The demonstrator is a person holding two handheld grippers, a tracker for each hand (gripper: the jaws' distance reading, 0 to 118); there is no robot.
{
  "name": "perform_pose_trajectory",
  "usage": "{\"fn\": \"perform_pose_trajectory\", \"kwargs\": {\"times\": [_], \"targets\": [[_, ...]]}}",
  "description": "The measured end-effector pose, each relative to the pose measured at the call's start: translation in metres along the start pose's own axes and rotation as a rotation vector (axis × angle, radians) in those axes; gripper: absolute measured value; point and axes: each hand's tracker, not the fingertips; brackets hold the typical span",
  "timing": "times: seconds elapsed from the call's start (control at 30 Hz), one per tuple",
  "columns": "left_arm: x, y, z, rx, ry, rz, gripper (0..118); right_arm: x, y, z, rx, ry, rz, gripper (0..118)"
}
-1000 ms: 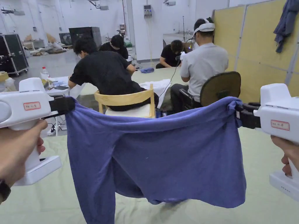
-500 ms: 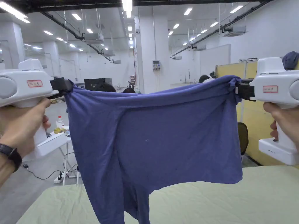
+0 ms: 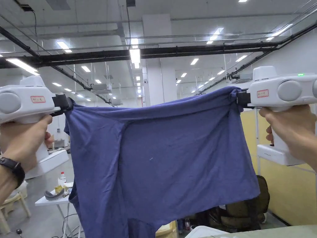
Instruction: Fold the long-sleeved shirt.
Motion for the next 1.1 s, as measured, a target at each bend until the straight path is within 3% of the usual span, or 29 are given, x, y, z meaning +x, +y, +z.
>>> {"fn": "perform_pose_trajectory", "kwargs": {"times": [0.4, 0.6, 1.1], "targets": [[-0.004, -0.023, -0.037, -0.054, 0.043, -0.062, 4, 0.002, -0.008, -0.039, -0.019, 0.001, 0.016, 7], [0.0, -0.039, -0.081, -0.065, 0.084, -0.174, 4, 0.008, -0.012, -0.083, -0.03, -0.01, 0.056, 7], [-0.009, -0.078, -0.206, -0.091, 0.101, -0.234, 4, 0.02, -0.041, -0.215, -0.053, -0.072, 0.092, 7]]}}
